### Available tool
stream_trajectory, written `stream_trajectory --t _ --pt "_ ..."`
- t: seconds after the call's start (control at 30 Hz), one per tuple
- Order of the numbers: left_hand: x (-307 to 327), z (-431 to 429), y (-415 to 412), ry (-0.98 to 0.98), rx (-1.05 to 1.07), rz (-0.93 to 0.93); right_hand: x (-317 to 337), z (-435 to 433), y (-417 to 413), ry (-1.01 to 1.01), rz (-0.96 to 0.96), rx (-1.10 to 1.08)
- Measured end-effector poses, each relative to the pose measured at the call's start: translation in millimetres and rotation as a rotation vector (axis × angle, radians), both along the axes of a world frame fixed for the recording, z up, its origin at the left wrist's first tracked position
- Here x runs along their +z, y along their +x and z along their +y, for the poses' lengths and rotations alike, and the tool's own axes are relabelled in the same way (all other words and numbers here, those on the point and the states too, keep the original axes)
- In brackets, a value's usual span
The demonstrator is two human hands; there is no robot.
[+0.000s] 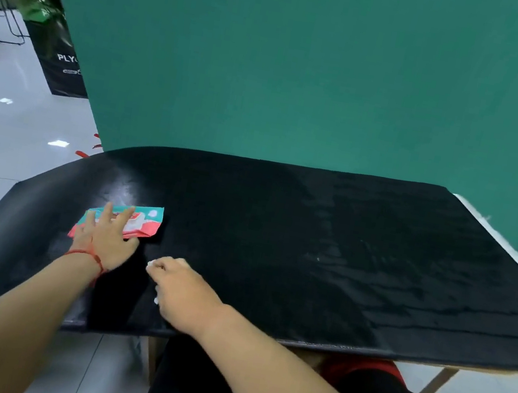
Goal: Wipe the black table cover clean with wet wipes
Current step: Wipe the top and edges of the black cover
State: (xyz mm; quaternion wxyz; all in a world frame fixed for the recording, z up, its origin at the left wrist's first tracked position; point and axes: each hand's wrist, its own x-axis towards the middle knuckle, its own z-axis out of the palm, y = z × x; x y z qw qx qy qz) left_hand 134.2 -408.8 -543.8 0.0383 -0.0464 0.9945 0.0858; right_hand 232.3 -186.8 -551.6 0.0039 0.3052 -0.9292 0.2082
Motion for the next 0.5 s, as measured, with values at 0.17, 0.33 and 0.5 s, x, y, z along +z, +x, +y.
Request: stream_trajectory --t 0.17,0.33,0.5 --pt "-24 17 0 -0.013 0.025 0.015 -17 40 9 0.124 0.092 0.030" --pt "-27 57 -2 -0.073 -0.092 0.055 -22 114 21 0.271 0.228 -0.087" --pt "-24 149 5 -0.040 -0.260 0.045 -22 184 50 0.286 0.258 -0.304"
